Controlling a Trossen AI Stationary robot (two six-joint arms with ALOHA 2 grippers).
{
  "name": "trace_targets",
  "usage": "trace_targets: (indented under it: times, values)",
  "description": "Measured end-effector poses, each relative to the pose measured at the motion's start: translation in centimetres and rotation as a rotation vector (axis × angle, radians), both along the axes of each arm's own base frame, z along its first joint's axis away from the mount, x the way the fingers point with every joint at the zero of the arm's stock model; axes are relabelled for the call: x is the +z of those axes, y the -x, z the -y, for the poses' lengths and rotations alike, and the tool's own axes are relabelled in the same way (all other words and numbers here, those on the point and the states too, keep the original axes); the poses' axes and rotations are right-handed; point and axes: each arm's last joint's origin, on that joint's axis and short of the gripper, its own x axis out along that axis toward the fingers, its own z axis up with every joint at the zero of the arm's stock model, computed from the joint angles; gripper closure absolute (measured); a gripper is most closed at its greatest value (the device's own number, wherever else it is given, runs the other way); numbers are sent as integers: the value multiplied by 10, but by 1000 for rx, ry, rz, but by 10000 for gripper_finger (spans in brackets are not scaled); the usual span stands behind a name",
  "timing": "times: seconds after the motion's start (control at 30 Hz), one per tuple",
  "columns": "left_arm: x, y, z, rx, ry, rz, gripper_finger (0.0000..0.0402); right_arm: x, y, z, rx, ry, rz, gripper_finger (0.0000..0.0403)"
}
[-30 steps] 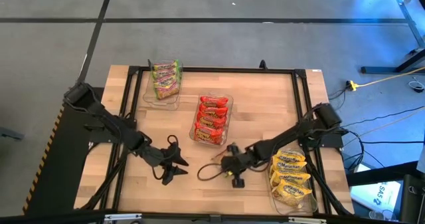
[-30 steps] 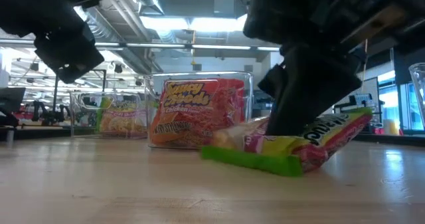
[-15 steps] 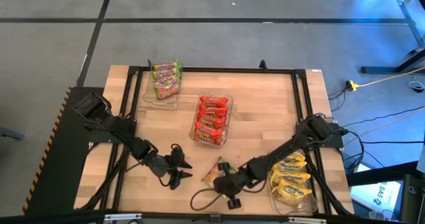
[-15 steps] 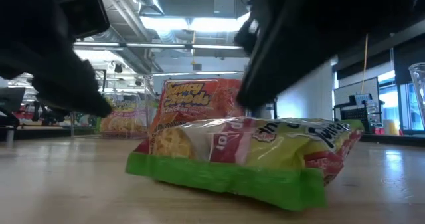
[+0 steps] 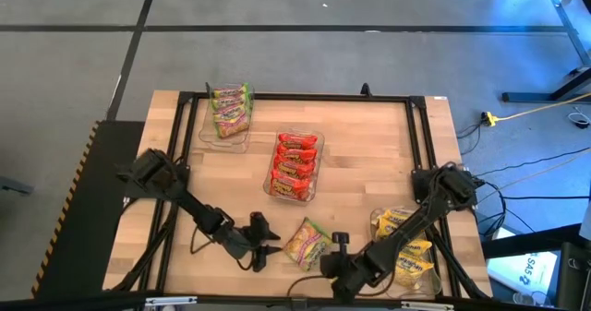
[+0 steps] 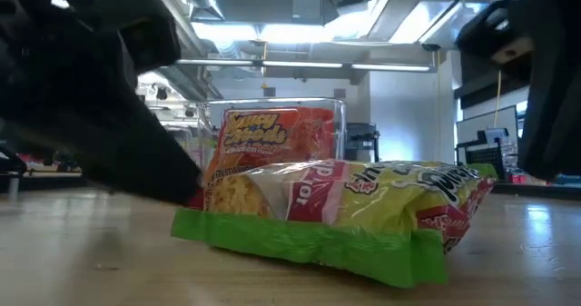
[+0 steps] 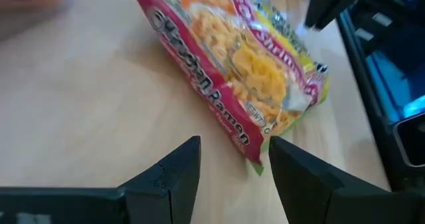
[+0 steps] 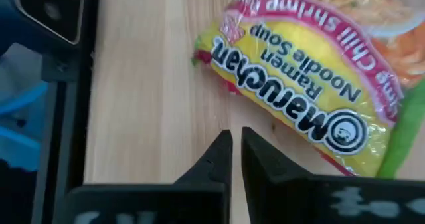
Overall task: Sort Maruchan noodles
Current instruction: Move the green noodle pack on the table, then put the green noodle pack into the top transparent bin
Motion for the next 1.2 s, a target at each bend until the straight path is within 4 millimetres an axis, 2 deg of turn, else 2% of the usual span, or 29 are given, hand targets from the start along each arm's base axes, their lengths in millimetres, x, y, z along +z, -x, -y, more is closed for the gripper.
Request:
trace_targets:
  times: [0.1,0.17,0.3,0.43,0.6,0.73,0.87,0.93,1.07,1.2]
  values:
    - [-11,-12,10,-13,-4,-18,229,0,6,-4,-18,55,30,395]
    - [-15,-18,17,-23,-4,-19,229,-7,7,0,-45,106,26,395]
    - [-17,-32,29,-76,17,-17,229,-19,3,20,-127,208,43,395]
    - [-11,-38,36,-174,33,-19,229,-22,-8,34,-215,252,126,395]
    - [4,-36,42,-284,65,-40,229,-15,-21,39,-188,327,202,395]
    - [9,-27,40,-296,99,-155,229,5,-19,39,-185,369,165,395]
    - [15,-19,43,-261,54,-173,229,35,-6,48,-269,326,136,382]
    - [16,-18,44,-235,19,-144,229,41,3,55,-307,316,112,364]
    - [16,-18,45,-189,-48,-104,229,45,16,73,-373,237,126,320]
    - [15,-17,44,-139,-108,-82,229,30,16,95,-400,32,170,281]
